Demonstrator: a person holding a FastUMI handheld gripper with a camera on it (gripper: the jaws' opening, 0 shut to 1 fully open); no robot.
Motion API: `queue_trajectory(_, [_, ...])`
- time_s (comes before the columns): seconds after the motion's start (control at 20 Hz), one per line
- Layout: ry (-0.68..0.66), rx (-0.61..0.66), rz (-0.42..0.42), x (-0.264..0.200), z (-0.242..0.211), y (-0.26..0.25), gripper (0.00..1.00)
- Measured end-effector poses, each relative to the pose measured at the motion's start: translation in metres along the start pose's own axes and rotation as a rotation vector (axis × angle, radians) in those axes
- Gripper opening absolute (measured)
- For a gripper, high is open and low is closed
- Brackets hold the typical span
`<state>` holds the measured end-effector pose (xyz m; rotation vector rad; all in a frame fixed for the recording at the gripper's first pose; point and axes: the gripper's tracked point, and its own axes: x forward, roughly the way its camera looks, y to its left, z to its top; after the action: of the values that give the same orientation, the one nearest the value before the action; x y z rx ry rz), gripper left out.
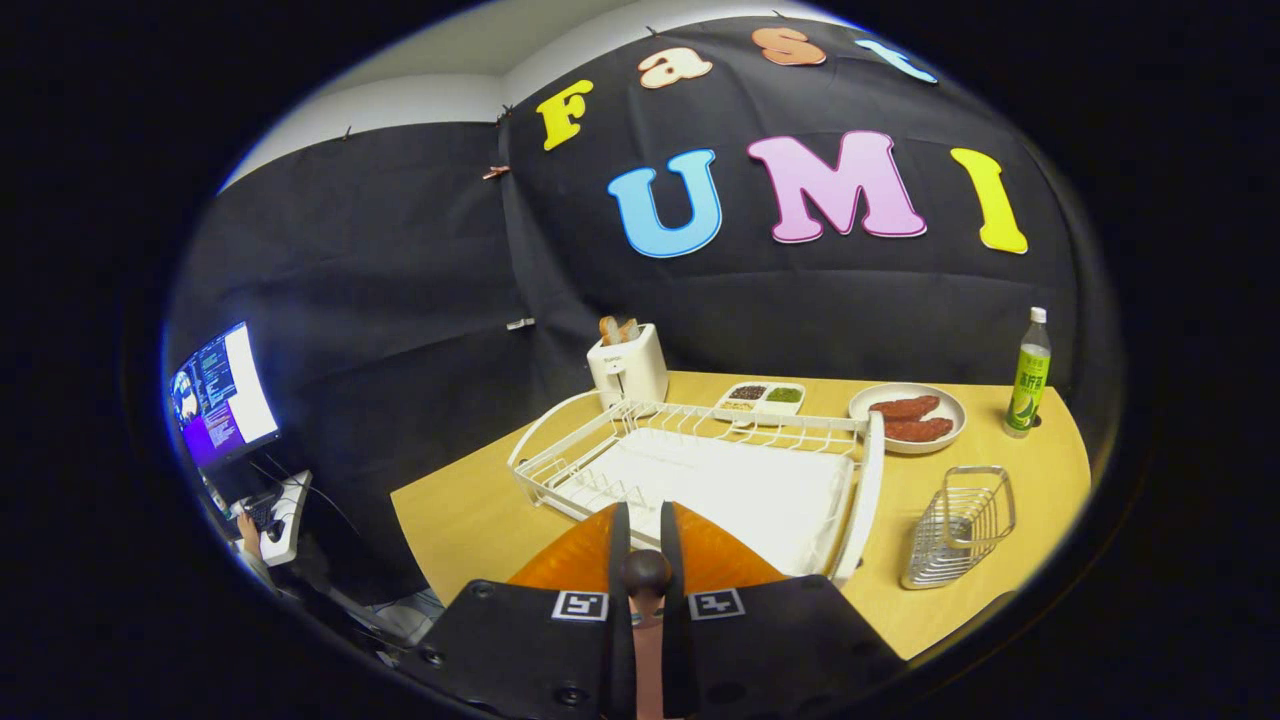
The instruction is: Take the plate from the dish rack, then take the spoon from the basket and place it into the plate.
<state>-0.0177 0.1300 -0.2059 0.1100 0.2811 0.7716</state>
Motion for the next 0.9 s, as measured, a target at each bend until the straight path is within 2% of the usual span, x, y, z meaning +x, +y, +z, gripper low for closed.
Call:
queue_trajectory(0.25, [0.009,0.009,-0.005,0.026,-0.028,-0.004,0.14])
queue_trajectory(0.75, [0.051,0.048,-0.02,0.019,-0.04,-0.011,0.18])
queue_trajectory(0.8, [0.068,0.05,-0.029,0.017,-0.043,-0.014,0.2])
queue_trajectory(0.85, [0.079,0.048,-0.035,0.015,-0.043,-0.017,0.32])
queue_trajectory(0.9, [0.087,0.043,-0.033,0.013,-0.042,-0.017,0.49])
